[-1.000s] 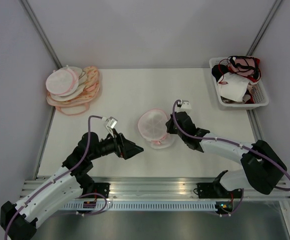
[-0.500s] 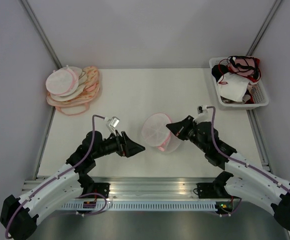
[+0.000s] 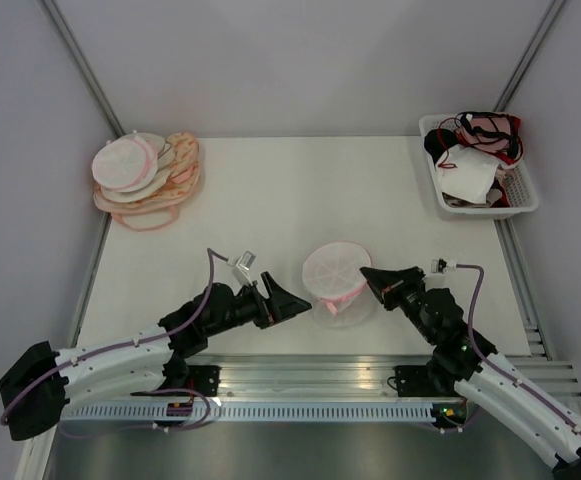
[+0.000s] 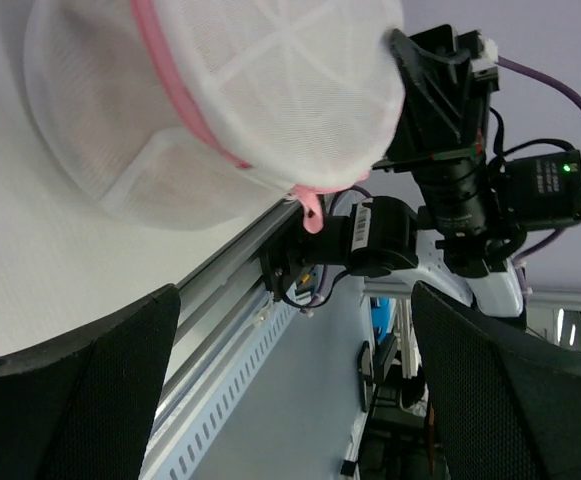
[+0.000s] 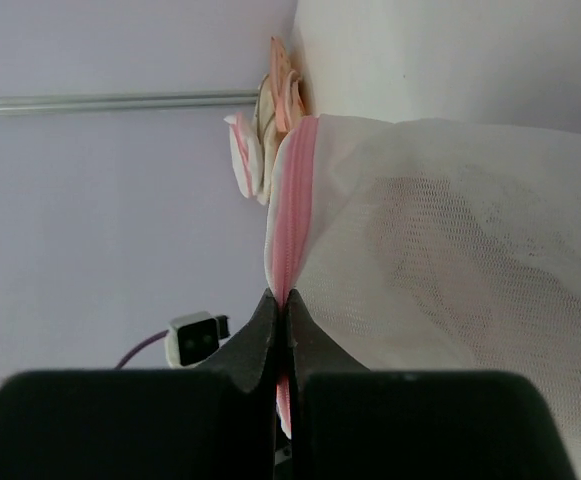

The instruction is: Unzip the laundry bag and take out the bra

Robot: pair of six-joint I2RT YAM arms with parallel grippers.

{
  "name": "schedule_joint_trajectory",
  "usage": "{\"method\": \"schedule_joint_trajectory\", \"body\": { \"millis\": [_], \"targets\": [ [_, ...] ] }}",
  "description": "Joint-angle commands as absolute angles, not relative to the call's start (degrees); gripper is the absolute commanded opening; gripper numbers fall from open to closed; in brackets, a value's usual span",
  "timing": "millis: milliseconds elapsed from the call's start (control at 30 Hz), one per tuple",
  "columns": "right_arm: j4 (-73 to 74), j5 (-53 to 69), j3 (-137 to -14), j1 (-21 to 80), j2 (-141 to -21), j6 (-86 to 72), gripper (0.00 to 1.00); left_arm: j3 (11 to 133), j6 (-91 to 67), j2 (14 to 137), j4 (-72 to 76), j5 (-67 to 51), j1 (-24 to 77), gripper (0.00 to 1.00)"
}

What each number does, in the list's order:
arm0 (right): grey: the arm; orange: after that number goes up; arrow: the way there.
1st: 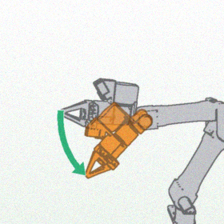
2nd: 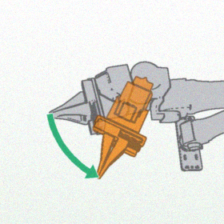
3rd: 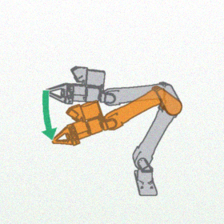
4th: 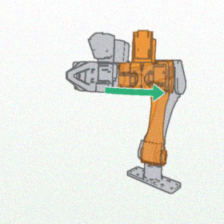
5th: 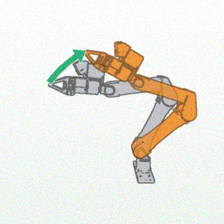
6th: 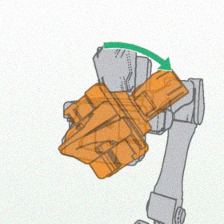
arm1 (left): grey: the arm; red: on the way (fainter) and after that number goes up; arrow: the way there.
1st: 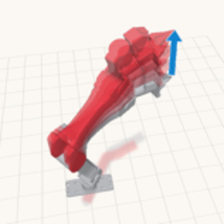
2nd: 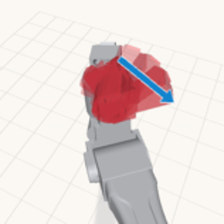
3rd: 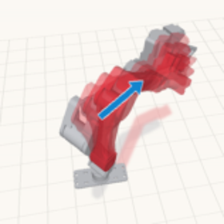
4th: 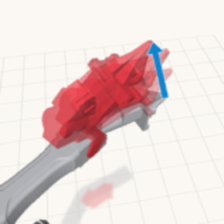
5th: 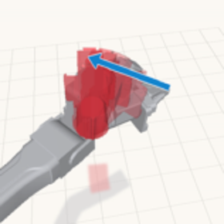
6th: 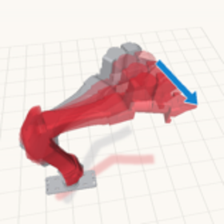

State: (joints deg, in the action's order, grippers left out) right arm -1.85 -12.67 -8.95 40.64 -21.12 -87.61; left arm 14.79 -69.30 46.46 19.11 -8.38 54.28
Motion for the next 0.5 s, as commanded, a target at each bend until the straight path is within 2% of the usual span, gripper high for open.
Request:
{"method": "schedule_joint_trajectory", "body": {
  "millis": [0,200,467],
  "targets": [
    [-0.88,-15.03,-7.65,40.87,-17.84,-94.66,0.00,14.15,-75.94,50.08,25.40,5.43,59.67,1.00],
    [-3.34,-11.43,-7.12,40.87,-18.81,-93.87,0.00,16.17,-76.99,59.67,37.49,12.12,62.31,1.00],
    [-6.42,-5.55,-7.29,40.87,-20.29,-90.27,0.00,20.13,-77.78,69.59,44.37,16.69,62.84,1.00]
  ]
}}
